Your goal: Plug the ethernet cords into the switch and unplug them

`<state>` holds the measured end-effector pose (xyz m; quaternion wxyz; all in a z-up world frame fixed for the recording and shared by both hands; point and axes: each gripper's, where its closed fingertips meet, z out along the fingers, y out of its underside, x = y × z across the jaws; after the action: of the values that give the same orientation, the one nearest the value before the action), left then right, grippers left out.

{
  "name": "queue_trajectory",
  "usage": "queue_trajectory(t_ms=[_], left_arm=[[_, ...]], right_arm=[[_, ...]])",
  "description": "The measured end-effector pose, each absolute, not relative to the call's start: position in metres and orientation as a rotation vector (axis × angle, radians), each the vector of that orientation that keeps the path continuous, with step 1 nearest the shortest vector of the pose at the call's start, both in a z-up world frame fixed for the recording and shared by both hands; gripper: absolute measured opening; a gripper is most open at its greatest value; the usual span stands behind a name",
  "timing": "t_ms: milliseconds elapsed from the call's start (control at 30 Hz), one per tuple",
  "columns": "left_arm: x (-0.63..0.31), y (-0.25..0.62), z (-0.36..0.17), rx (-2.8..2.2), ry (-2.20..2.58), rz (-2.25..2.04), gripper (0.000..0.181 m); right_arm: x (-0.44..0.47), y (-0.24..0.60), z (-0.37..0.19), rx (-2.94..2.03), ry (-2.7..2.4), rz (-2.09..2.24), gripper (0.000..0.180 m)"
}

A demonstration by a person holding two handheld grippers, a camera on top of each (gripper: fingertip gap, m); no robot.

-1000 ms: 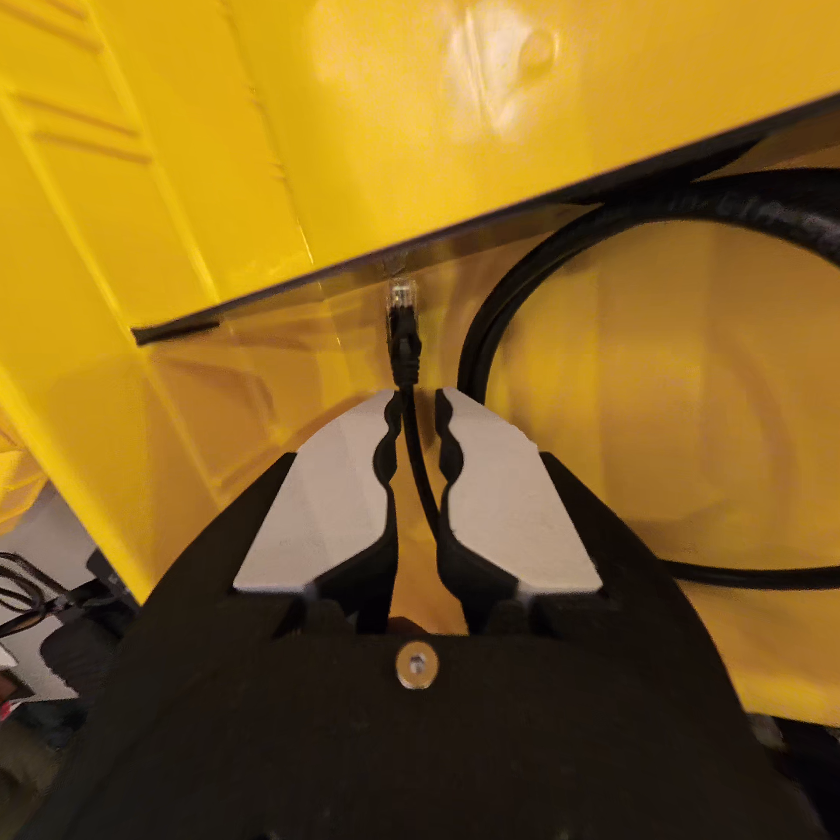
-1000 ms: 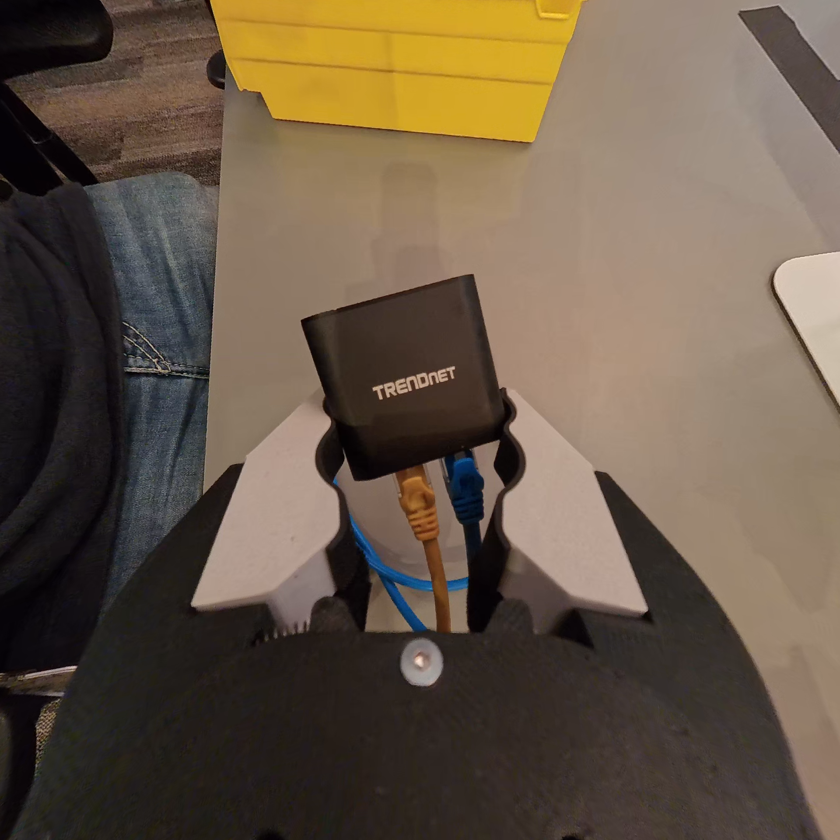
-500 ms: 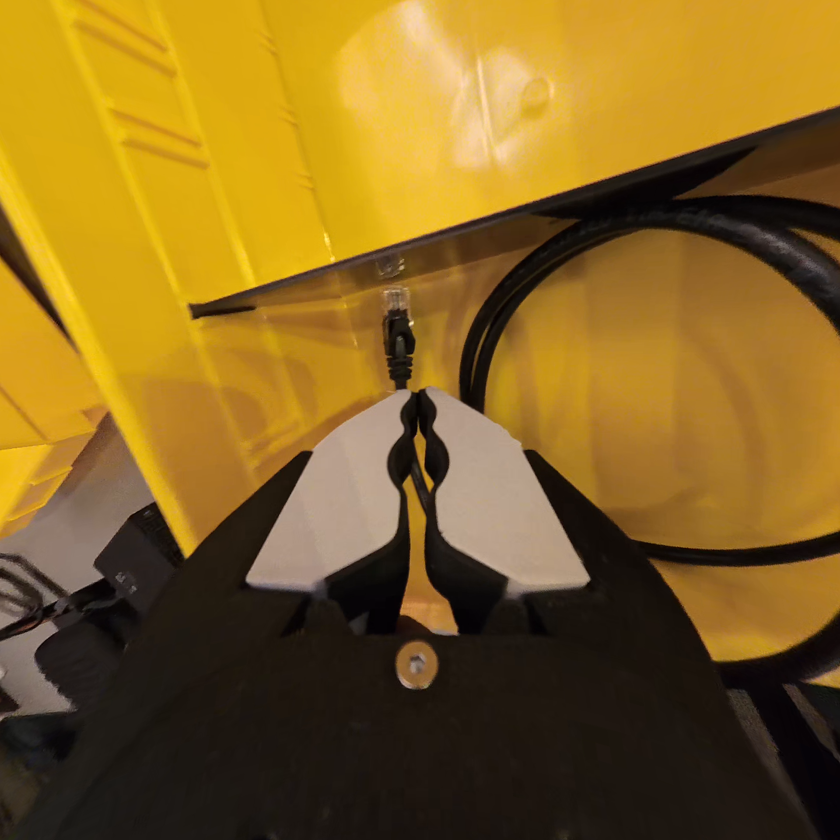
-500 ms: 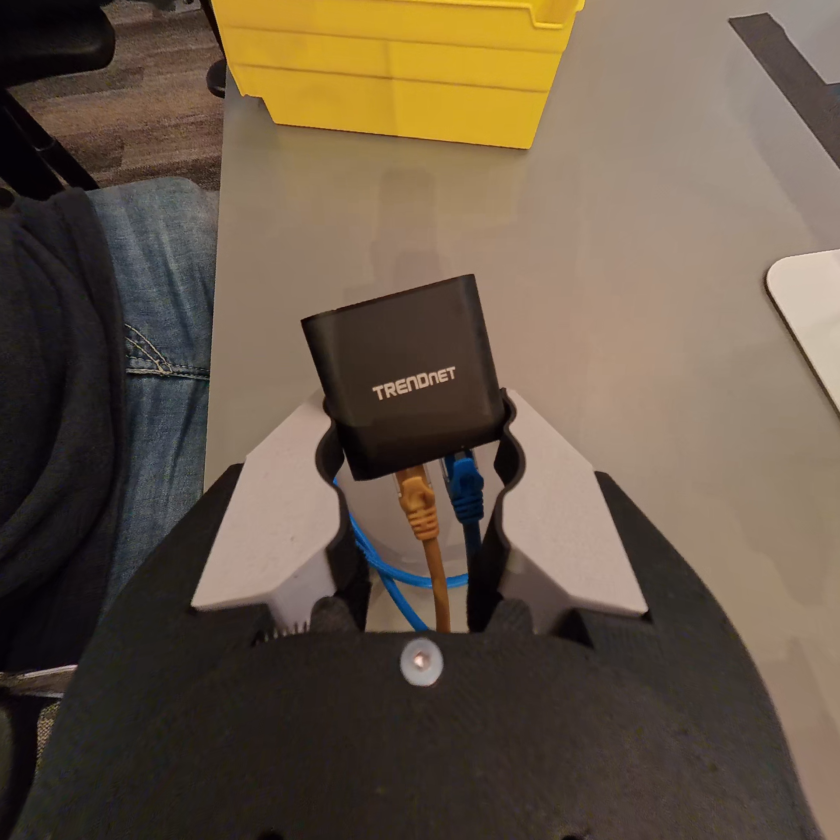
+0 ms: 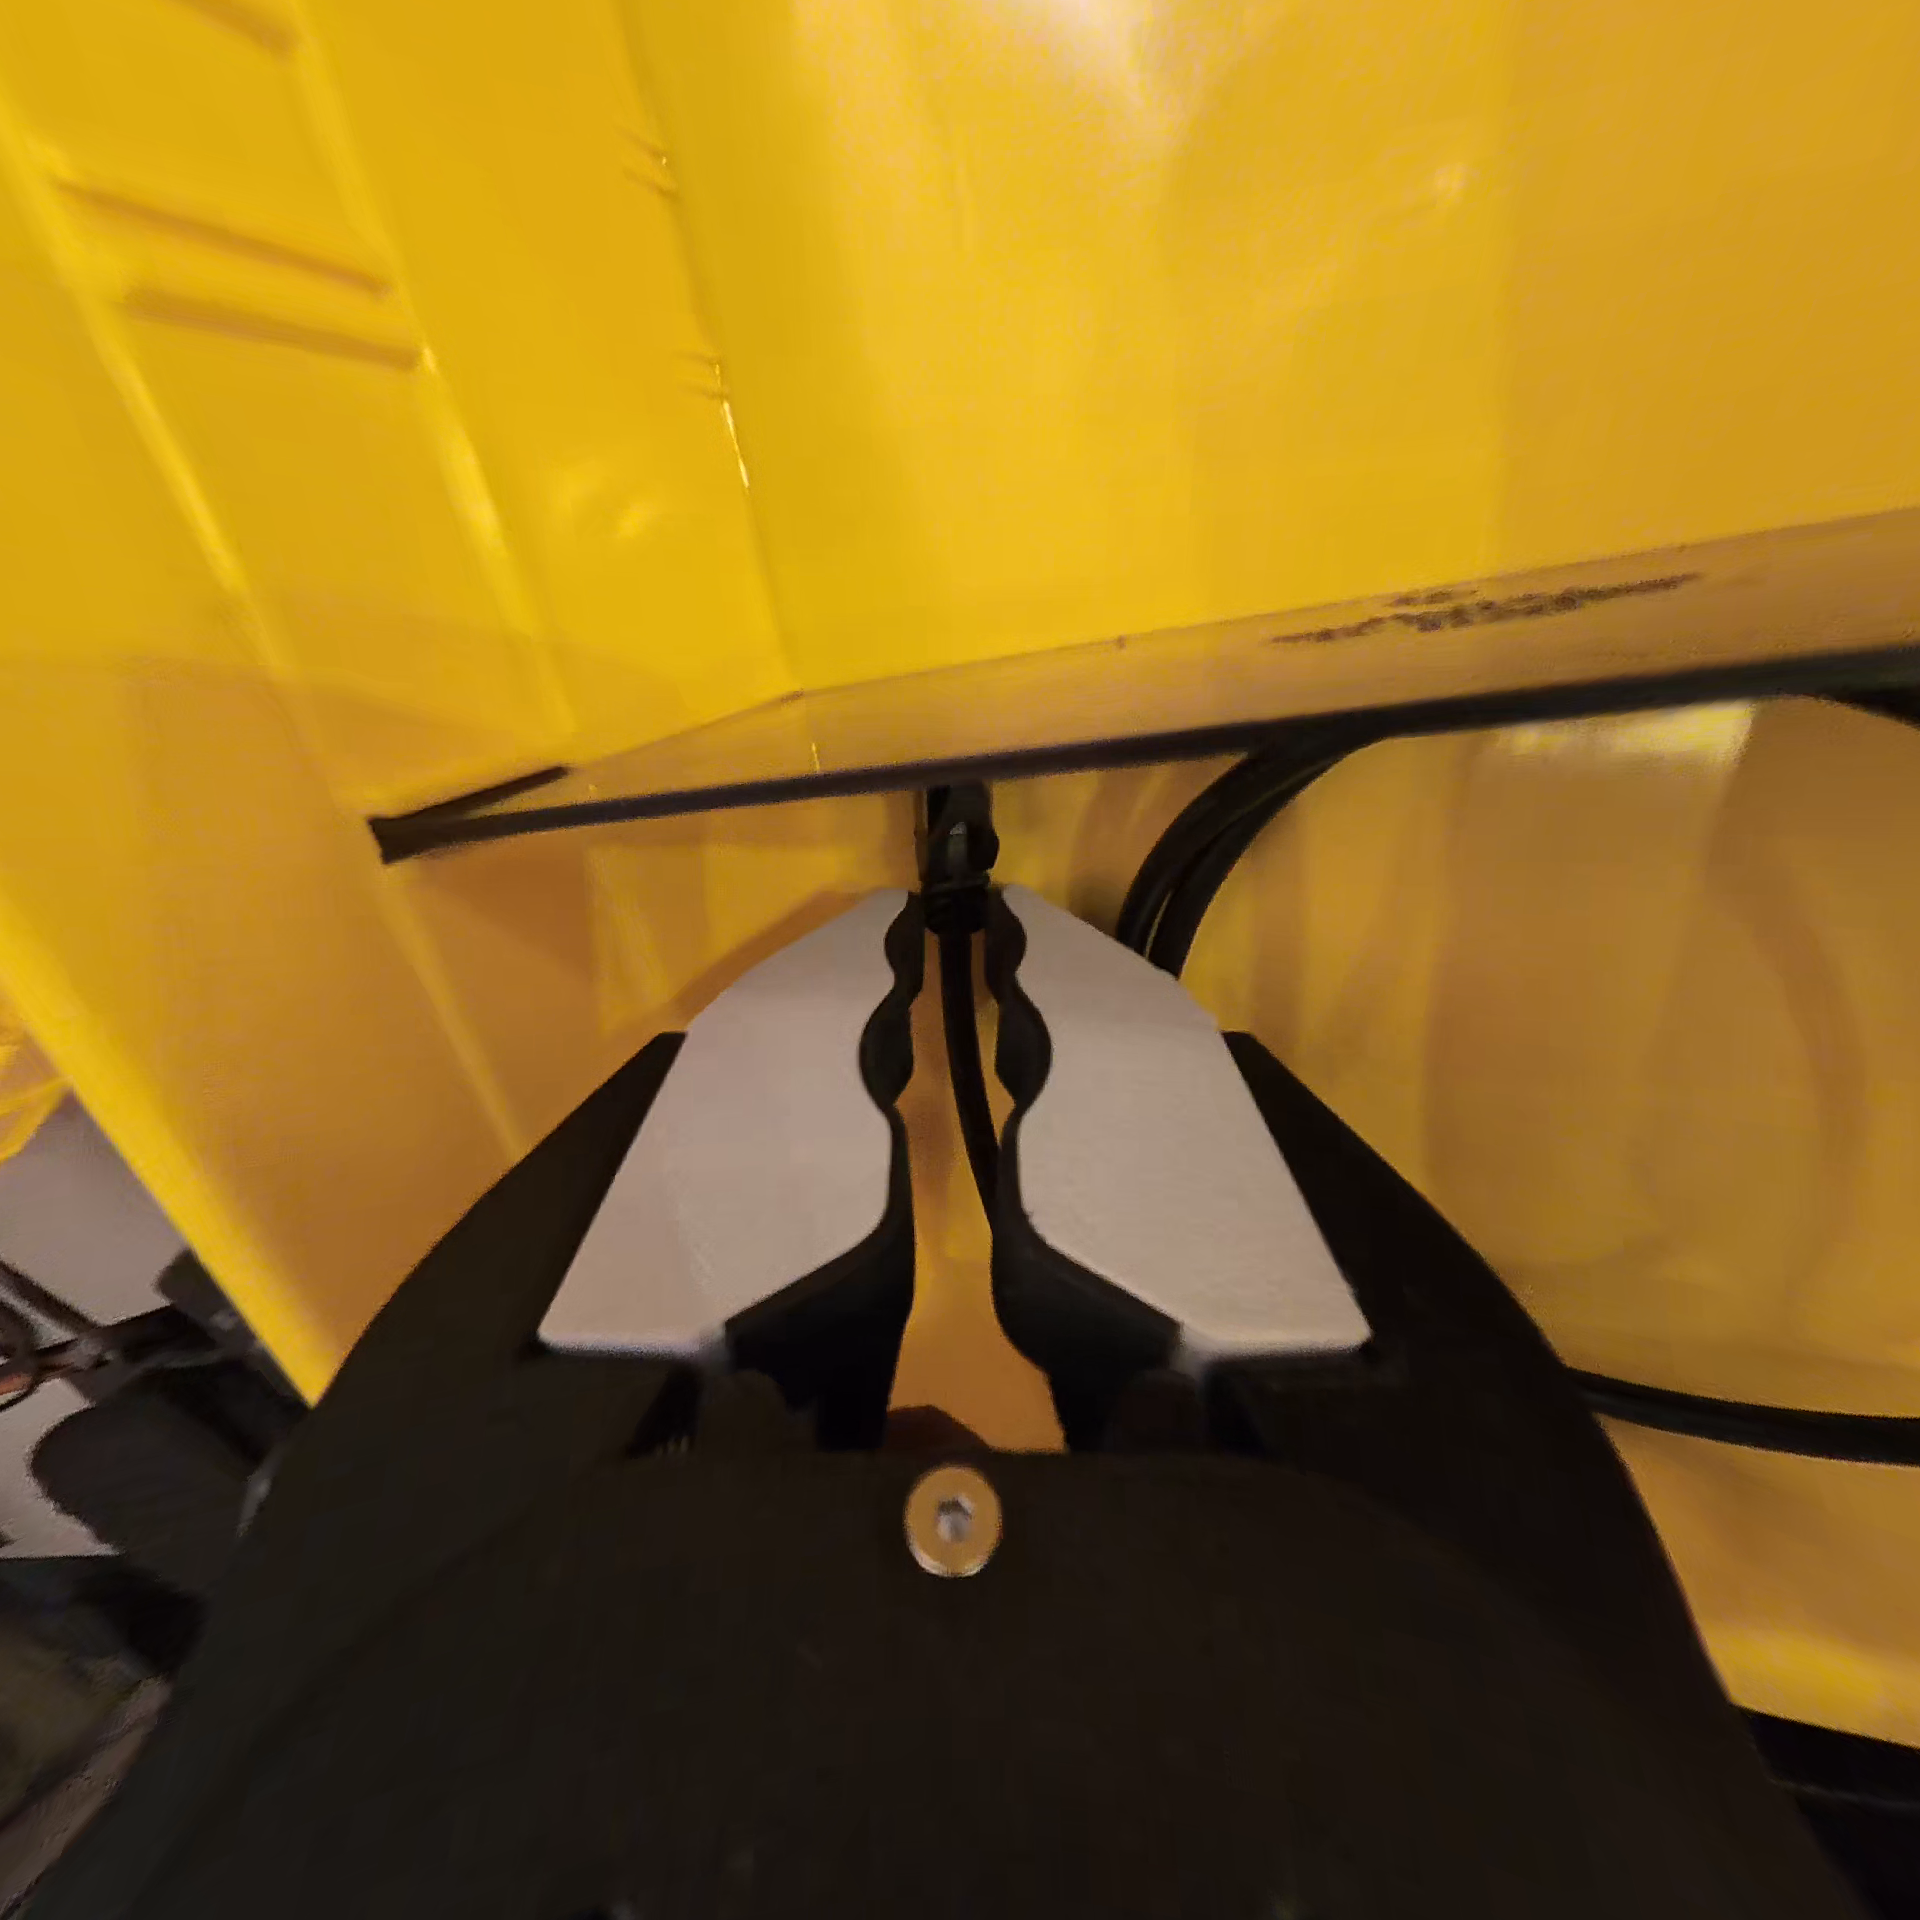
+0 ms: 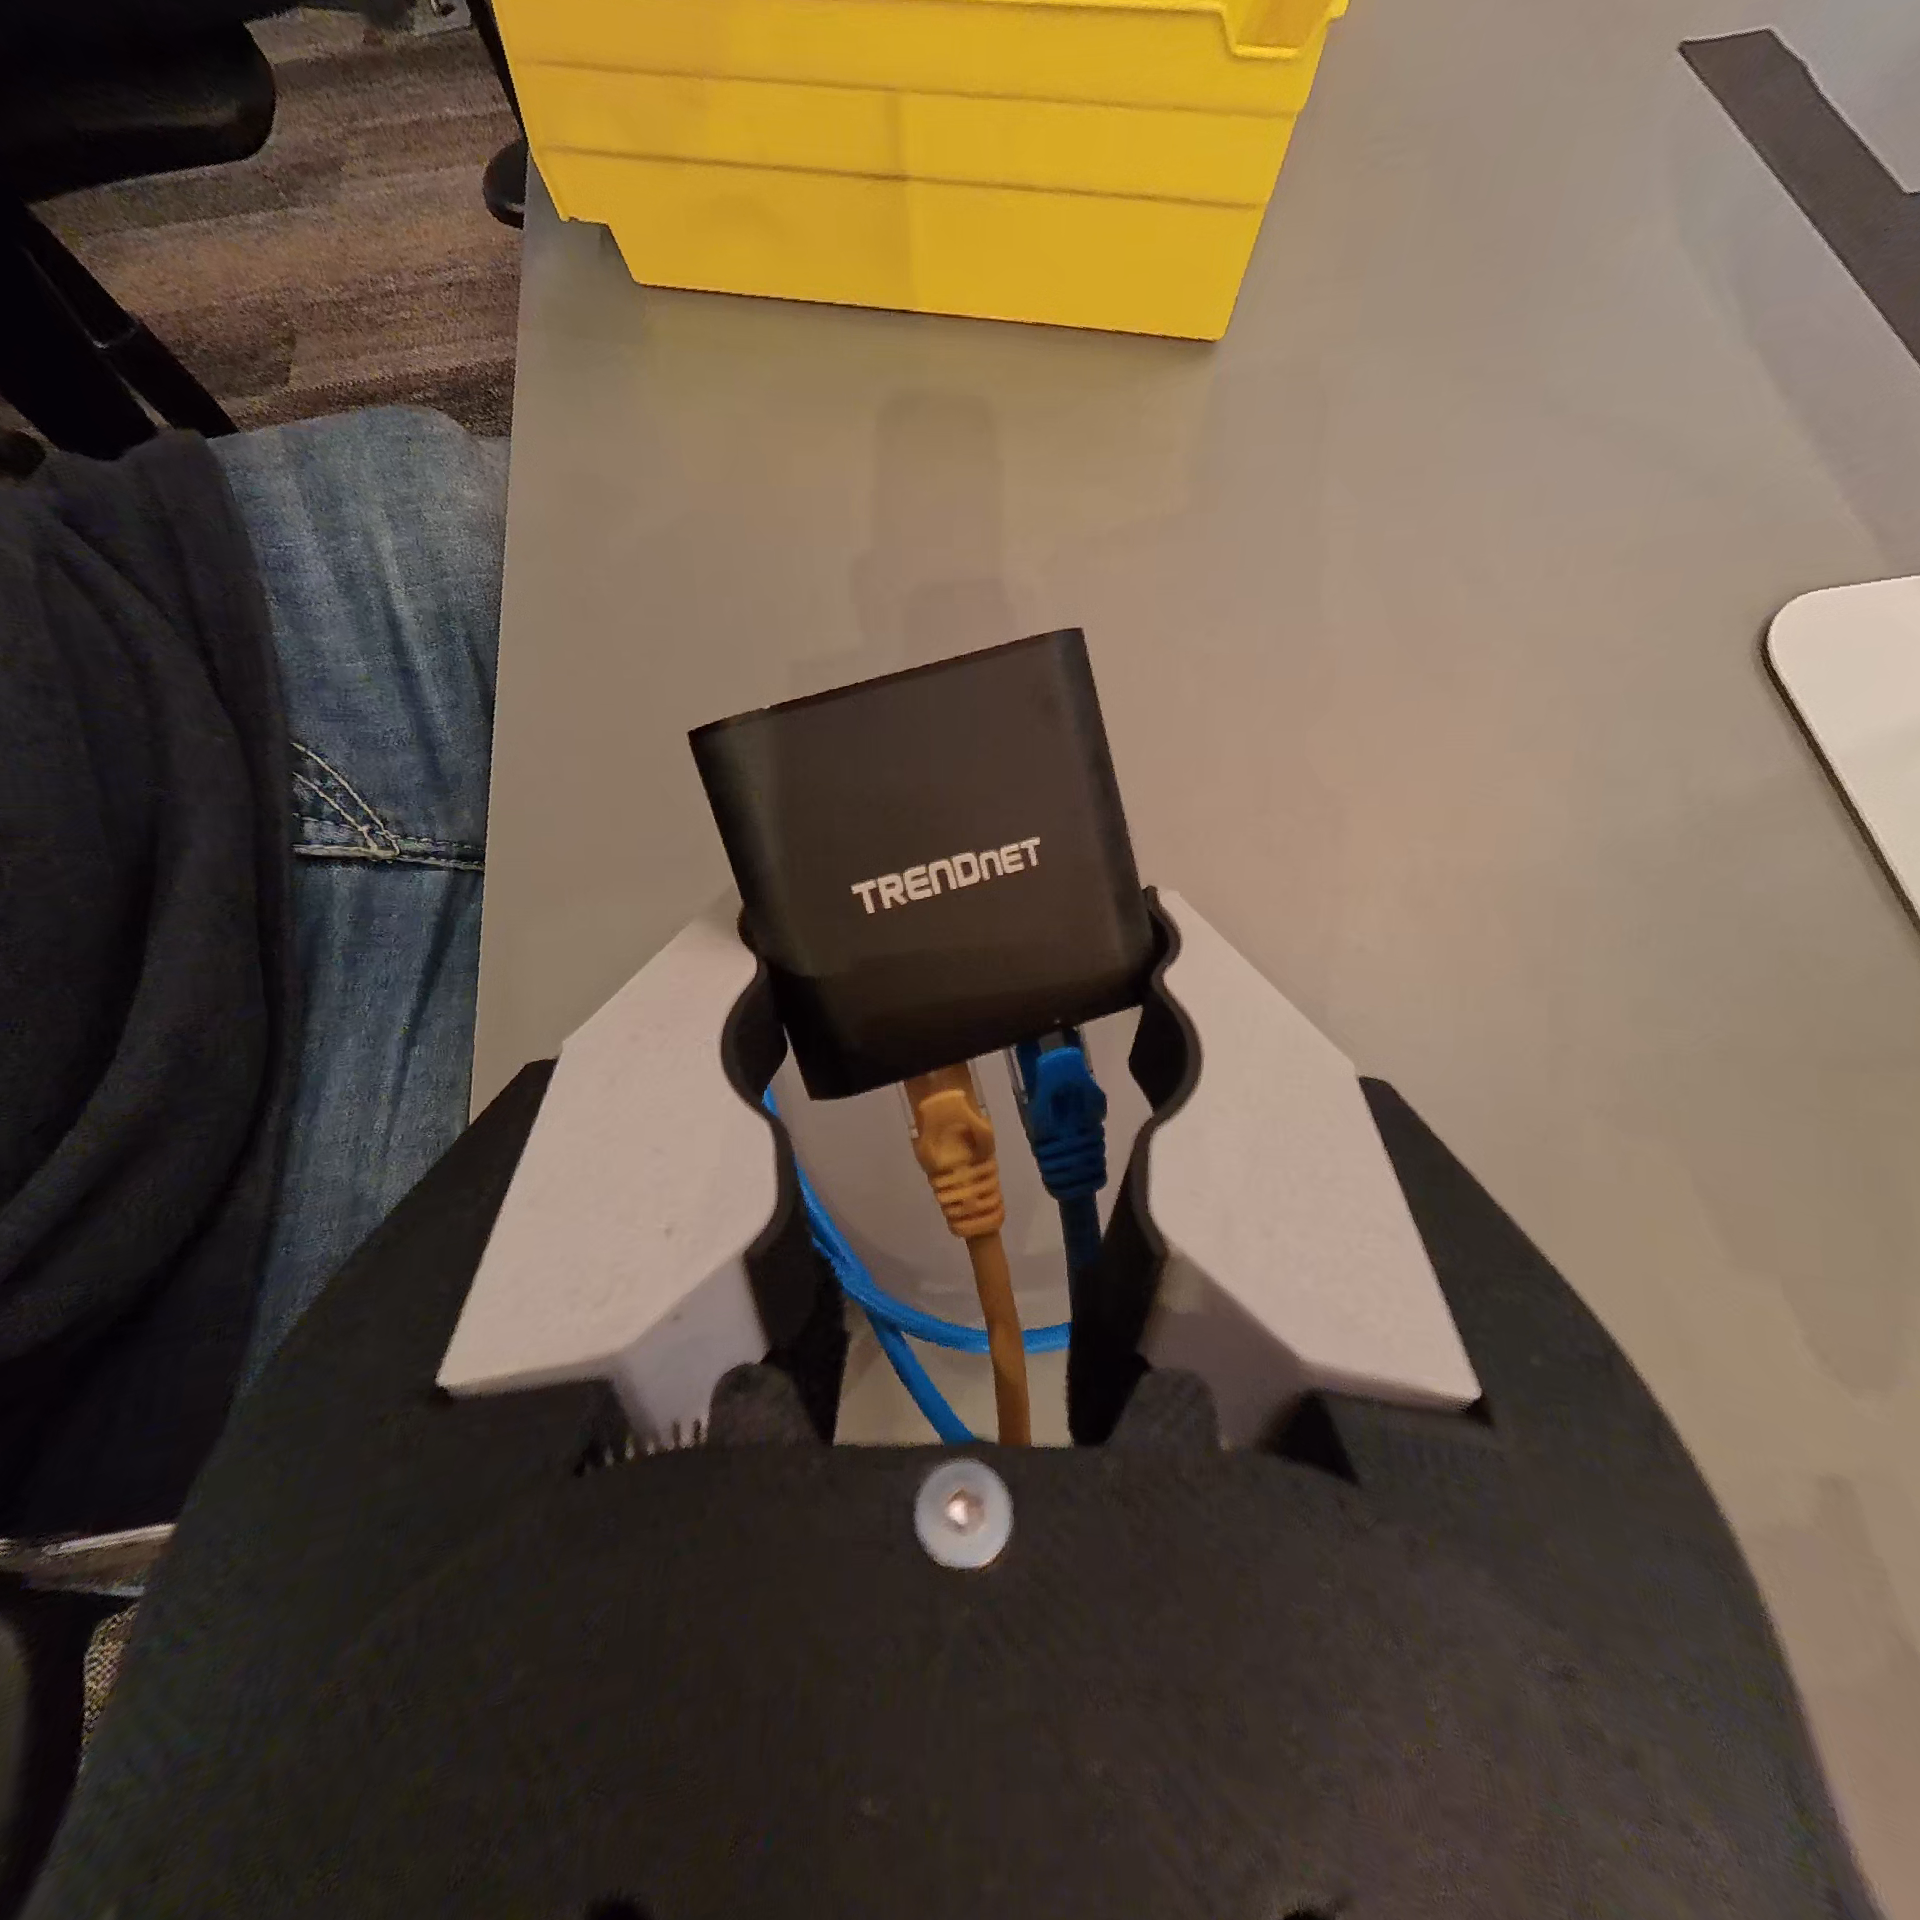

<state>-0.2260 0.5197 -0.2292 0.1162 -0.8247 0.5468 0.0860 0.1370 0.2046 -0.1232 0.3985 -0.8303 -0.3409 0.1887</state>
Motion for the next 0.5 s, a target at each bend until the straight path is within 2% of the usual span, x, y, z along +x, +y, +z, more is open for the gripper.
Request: queue_trajectory(t_ms=[333, 500], left_arm=[[-0.224, 0.517, -0.225, -2.356, 1.634, 0.22, 0.01], [-0.219, 0.513, -0.184, -2.287, 1.6, 0.127, 0.01]], right_arm=[[0.139, 0.204, -0.123, -2.096, -0.854, 0.472, 0.066], [0.141, 0.205, -0.122, -2.096, -0.847, 0.462, 0.066]])
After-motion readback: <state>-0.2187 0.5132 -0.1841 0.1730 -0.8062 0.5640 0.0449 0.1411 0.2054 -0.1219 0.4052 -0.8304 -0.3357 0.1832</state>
